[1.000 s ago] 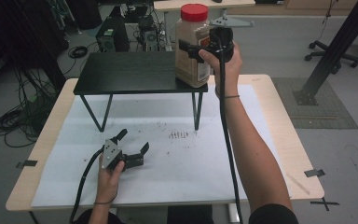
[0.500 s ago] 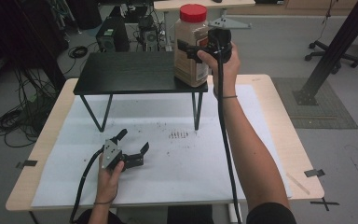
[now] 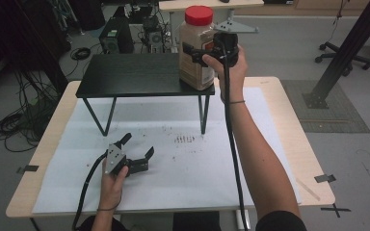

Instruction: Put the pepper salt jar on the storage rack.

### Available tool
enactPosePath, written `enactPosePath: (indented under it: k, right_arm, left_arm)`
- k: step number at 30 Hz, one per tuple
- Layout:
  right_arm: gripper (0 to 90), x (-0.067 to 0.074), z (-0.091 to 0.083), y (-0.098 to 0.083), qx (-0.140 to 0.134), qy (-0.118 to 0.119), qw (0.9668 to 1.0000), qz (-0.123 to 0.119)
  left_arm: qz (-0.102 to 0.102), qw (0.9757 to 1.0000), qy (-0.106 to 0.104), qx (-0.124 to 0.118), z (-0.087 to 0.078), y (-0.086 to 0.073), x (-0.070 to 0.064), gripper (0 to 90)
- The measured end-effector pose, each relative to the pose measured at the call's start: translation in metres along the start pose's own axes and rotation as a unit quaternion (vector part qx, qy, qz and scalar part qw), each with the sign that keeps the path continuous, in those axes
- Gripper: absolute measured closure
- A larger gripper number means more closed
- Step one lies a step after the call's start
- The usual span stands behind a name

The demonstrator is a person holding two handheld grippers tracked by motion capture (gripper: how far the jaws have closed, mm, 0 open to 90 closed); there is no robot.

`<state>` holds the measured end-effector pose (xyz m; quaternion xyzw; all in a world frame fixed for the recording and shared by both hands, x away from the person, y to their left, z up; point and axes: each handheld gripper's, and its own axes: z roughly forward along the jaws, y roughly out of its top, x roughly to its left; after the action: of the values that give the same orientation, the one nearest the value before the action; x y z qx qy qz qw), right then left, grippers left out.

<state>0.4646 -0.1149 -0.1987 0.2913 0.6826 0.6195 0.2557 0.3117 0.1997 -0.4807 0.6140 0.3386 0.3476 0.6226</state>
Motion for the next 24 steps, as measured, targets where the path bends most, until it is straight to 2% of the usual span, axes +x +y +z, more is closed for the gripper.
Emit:
enactPosePath:
  k: [24]
  right_arm:
    - [20.8,-0.0011,0.0006,0.0007,0.0,0.01,0.9999,0.002]
  left_arm:
    - [0.0,1.0,0.0,0.0,0.0,0.0,-0.0001,0.2]
